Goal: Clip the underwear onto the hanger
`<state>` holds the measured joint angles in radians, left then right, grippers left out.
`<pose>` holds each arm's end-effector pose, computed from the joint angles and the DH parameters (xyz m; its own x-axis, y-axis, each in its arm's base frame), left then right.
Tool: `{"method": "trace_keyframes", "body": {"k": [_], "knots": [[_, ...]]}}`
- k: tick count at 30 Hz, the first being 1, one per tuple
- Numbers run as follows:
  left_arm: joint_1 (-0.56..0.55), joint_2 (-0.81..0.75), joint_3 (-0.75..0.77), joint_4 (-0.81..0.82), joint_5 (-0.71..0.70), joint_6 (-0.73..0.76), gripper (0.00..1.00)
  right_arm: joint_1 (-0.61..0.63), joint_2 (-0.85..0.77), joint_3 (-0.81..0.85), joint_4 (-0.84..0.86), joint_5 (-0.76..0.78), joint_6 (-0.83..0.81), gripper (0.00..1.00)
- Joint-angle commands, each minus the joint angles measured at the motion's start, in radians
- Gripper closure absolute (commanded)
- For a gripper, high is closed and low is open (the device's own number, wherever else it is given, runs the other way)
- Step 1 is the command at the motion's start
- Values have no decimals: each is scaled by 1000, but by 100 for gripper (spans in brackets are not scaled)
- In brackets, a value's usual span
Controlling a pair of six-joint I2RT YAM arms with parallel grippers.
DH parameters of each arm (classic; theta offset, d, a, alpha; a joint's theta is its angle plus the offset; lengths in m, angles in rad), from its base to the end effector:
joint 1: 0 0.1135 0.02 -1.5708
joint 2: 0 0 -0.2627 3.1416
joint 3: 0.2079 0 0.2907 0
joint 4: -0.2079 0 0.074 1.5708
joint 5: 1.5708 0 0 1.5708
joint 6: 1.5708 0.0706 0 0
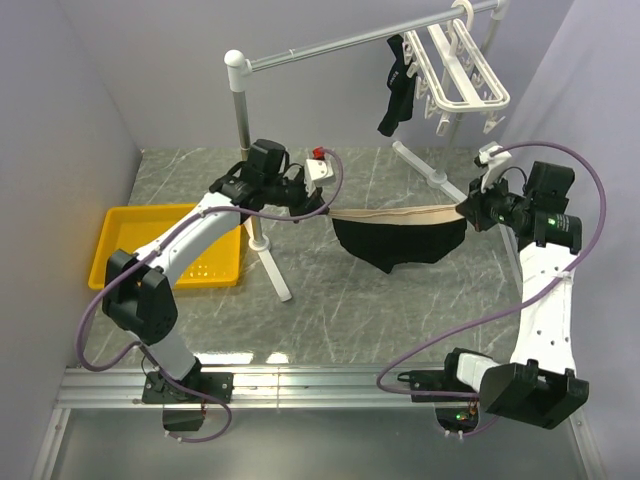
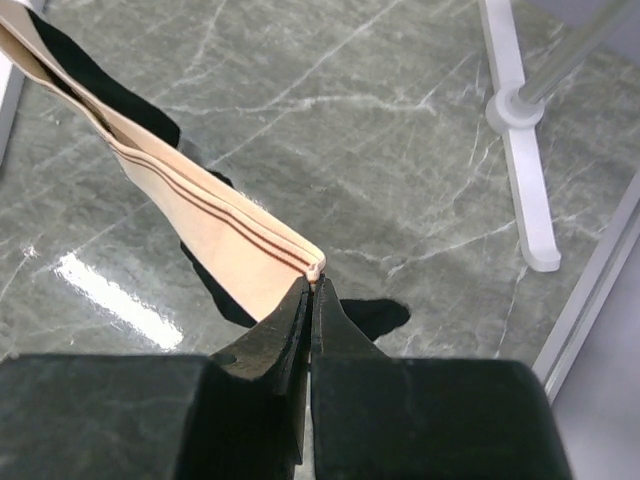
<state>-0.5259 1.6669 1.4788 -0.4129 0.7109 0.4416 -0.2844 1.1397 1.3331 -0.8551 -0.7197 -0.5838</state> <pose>0.3583 -0.2612 0.3086 -0.0806 0.4213 -0.9033 0.9737 0.2269 0.0189 0.2800 -0.0334 0.3876 -0.3333 -0.3344 -0.8815 -0.5655 0.8190 -0.0969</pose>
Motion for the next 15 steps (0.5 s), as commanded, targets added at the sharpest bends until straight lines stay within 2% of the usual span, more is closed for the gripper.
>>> {"method": "trace_keyframes", "body": {"k": [1,5,9,13,15], "knots": [[6,-29,11,-12,-60,-24,99,-9,11,-29,80,42,2,100],[7,102,145,-29,-157,-21,100,13,115,20,155,77,42,100],[7,215,276,17,-206,-23,100,16,192,145,217,95,84,100],[7,252,408,60,-229,-49,100,16,200,219,206,115,43,100],[6,246,414,81,-219,-49,100,16,161,195,176,117,3,100]]}}
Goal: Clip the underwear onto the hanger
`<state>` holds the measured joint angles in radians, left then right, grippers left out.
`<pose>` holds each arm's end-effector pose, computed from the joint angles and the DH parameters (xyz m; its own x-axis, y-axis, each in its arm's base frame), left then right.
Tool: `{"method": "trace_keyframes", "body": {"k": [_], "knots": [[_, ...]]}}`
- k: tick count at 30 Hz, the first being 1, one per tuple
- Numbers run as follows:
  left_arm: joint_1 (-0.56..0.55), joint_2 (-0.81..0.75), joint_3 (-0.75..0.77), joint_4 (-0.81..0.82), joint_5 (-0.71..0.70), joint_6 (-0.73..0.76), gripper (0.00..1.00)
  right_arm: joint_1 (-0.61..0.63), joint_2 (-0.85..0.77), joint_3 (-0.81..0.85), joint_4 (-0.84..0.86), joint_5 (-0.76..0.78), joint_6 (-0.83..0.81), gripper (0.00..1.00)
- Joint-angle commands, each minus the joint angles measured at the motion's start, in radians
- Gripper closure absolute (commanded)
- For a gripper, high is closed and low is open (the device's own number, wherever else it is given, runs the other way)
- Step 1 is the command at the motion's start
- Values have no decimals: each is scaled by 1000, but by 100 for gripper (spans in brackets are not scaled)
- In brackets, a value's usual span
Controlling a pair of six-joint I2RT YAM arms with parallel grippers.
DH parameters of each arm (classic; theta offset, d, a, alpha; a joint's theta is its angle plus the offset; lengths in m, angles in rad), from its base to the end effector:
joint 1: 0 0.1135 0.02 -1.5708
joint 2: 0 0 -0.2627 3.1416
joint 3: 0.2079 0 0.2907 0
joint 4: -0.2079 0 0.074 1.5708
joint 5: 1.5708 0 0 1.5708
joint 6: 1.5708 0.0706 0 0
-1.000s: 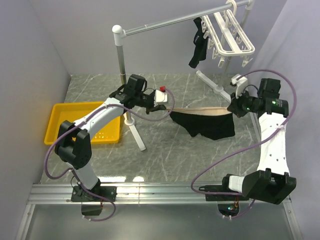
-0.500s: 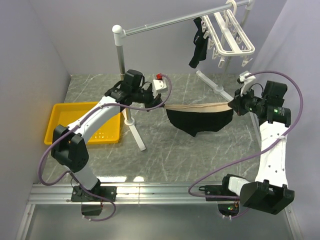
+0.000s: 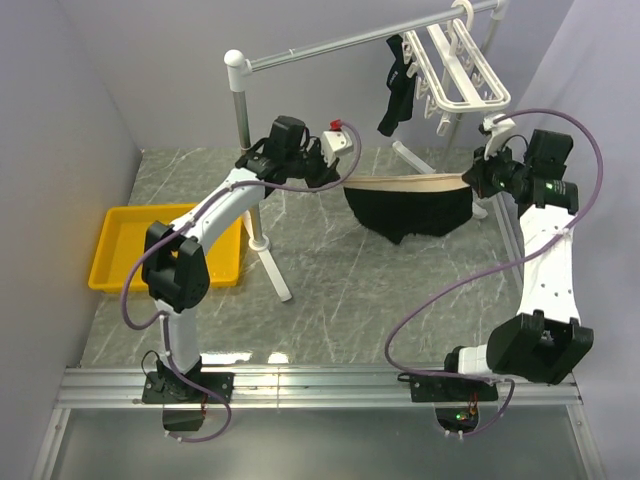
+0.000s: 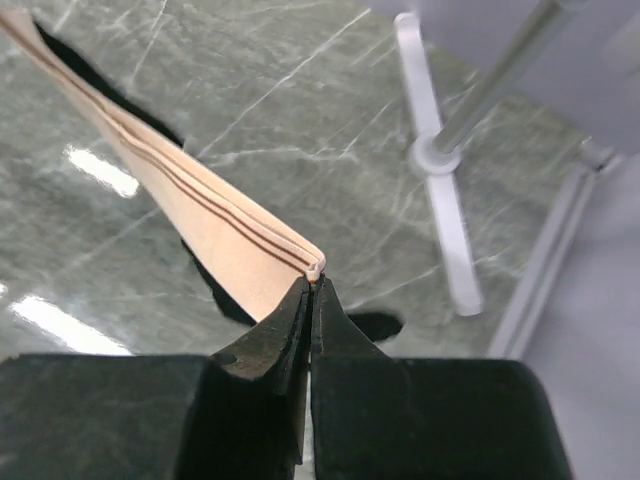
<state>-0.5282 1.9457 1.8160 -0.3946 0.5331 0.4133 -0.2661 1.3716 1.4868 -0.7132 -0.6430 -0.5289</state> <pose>0.4334 -0.2944 0.3132 -0.0690 0.4408 -0.8950 0.9192 0.3768 0.1147 0.3503 -0.0516 0.3898 -0.3339 -0.3275 -0.8839 -0.5051 0.8539 -0.1256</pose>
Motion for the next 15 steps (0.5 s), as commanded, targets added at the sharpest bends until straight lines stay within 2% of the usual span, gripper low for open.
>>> {"method": "trace_keyframes", "body": {"k": [1,4,7,8,11,12,15], "knots": [[7,-36,54,69,-21,-15,100,-1,-89,21,12,25,-109,100],[-6,-56,-51,86,23,25,100,24,-190,-143,-52,15,-222,100],[-27,-68,-184,74,80,106,100,146,-296,-369,-45,121,-327,100],[-45,-56,-213,66,80,126,99,227,-339,-472,-39,150,-347,100],[-59,-15,-286,10,76,170,99,365,-399,-586,-35,244,-394,100],[-61,-7,-314,-1,73,176,99,445,-404,-624,-63,262,-405,100],[-58,-11,-374,-33,64,189,99,545,-398,-654,-129,270,-405,100]]}}
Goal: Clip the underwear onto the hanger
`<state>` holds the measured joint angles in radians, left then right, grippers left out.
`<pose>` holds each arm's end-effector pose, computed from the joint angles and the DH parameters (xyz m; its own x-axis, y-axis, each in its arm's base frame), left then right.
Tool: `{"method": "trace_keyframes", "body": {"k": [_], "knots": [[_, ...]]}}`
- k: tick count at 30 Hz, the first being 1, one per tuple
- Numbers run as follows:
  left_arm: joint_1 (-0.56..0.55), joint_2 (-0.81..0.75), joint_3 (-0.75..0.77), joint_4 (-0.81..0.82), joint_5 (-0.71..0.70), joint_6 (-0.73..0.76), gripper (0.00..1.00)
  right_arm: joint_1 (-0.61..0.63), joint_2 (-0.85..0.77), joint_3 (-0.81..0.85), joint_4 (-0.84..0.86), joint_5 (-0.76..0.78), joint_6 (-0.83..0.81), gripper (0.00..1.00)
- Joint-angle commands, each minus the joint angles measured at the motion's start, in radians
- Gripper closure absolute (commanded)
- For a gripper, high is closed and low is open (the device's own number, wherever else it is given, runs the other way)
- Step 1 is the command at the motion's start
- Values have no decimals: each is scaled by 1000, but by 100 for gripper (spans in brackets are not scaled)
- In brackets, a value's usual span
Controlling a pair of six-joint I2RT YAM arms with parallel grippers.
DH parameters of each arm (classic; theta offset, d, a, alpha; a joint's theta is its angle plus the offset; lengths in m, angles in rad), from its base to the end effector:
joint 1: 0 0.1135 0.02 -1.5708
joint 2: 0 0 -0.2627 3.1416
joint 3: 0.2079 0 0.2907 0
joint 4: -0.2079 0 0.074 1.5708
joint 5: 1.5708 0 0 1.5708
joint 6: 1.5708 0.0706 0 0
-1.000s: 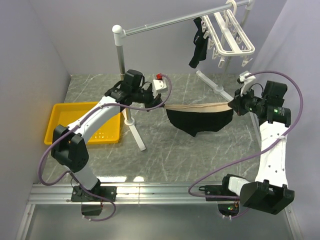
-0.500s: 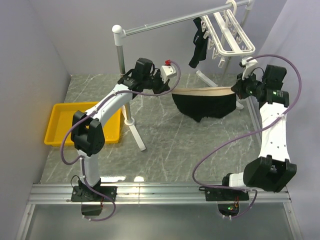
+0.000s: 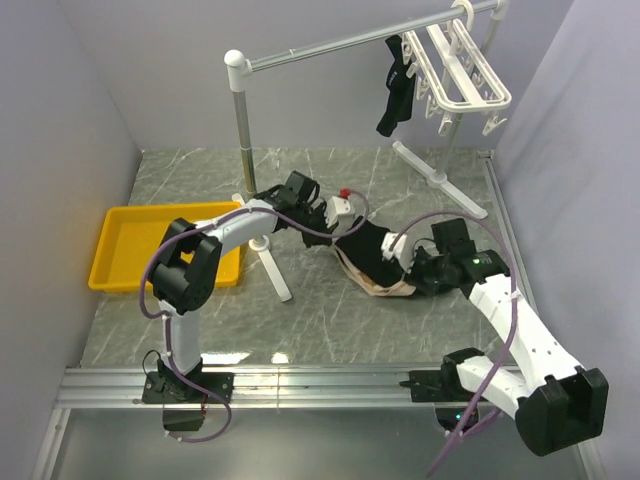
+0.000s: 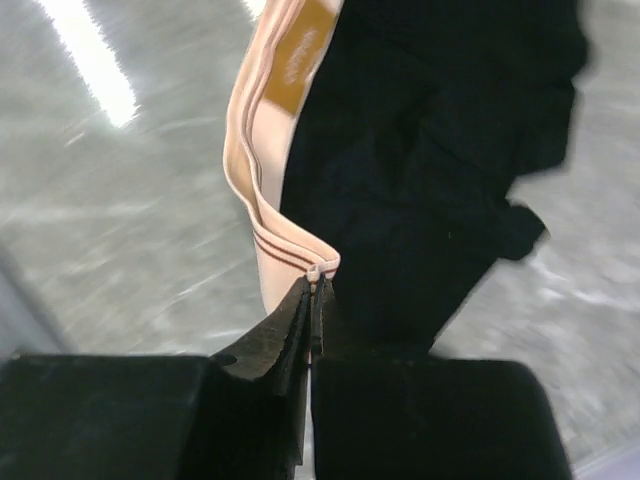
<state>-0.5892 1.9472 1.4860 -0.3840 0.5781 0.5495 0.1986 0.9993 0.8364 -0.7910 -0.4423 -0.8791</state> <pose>0.3829 -0.3023 0.1854 -0.1299 0.6129 -0.7794 0.9788 0.2048 -0.0020 0.2372 0.0786 0.2351 -0.1858 -0.7474 -0.6379 -0.8844 0.4100 -0.2229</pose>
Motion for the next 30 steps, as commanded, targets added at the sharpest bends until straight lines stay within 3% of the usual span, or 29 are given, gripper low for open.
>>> {"method": "trace_keyframes", "body": {"k": [1,5,7,8,9,11,13,16,18,22,25,30], "knots": [[5,-22,-61,-38,17,59,99,102,-19,-10,-60,71,-54,100],[5,-47,-90,-52,2,75,95,194,19,-33,-73,67,-35,96],[5,-41,-69,-50,-38,41,79,260,33,-26,-73,56,-5,82],[11,-36,-60,-46,-55,24,73,280,47,-7,-76,53,11,66],[15,-34,-46,-24,-90,-26,64,289,51,9,-82,42,50,59],[43,-57,-46,5,-86,-84,58,285,70,83,-80,34,118,49],[61,-88,-70,22,-35,-140,45,257,91,140,-94,30,166,48],[68,-184,-151,54,6,-161,43,135,136,217,-65,-16,183,47],[60,-263,-216,77,19,-181,36,76,183,251,-30,-9,190,49],[-17,-352,-279,45,40,-178,36,76,348,270,93,60,244,53],[-148,-399,-334,25,13,-100,36,82,499,367,144,54,295,56],[-322,-349,-366,59,23,-62,39,110,697,507,167,4,354,59]]}}
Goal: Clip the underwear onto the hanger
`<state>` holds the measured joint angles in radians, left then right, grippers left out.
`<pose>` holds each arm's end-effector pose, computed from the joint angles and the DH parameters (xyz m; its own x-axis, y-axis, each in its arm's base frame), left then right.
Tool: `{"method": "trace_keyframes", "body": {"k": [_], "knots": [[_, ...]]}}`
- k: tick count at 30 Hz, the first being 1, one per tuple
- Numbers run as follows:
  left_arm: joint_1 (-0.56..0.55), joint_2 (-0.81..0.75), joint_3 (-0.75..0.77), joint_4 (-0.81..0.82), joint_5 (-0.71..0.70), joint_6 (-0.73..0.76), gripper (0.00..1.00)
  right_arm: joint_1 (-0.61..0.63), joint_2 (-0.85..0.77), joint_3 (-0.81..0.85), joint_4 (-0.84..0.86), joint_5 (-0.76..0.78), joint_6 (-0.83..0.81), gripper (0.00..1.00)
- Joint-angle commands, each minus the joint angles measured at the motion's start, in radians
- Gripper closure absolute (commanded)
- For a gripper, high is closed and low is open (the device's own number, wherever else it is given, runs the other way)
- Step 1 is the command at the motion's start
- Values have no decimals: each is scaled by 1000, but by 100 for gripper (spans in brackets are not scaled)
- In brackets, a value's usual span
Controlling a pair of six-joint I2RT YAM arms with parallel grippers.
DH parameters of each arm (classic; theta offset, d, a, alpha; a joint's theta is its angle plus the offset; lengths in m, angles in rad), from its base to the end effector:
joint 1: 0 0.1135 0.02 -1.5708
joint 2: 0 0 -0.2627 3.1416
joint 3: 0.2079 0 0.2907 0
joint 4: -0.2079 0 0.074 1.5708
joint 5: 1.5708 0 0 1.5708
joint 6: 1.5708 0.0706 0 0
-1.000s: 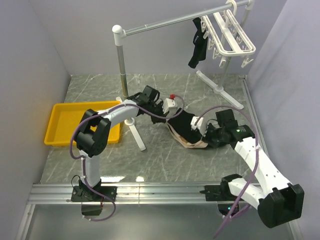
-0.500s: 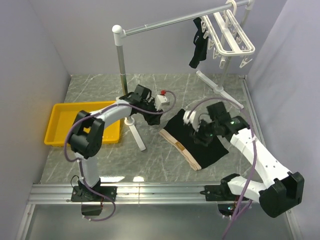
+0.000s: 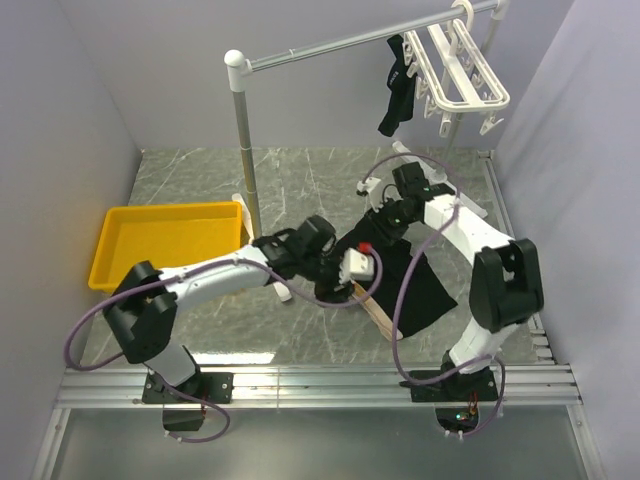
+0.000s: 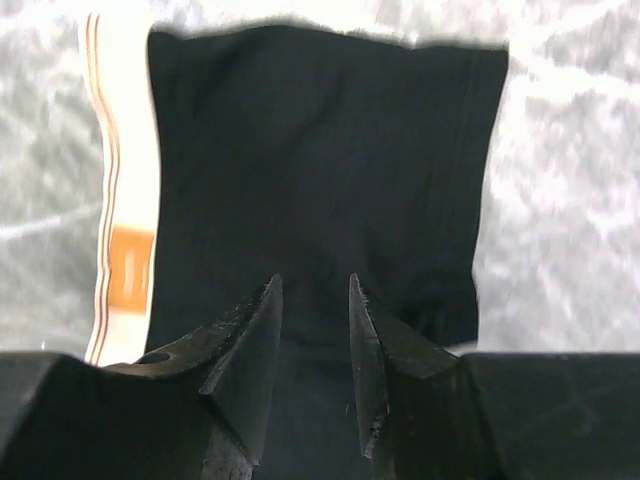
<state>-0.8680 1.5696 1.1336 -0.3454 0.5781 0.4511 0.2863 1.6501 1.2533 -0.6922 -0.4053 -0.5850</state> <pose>0.2274 -0.3281 0.2167 -0.0218 0.5906 -0.8067 0.9992 -0.0135 -0.0368 0.3669 0.1370 0.1977 -0.4686 -0.6670 -0.5793 -0.8319 0.5538 0.0354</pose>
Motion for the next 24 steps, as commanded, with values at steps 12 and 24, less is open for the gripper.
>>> {"method": "trace_keyframes", "body": {"k": [12,24], "knots": [[-255,392,218,235,-144,-81,40,53,243,170,23,5,24,65],[-183,431,217,-105,-159,89,62,-133,166,20,-12,184,-78,73]]}}
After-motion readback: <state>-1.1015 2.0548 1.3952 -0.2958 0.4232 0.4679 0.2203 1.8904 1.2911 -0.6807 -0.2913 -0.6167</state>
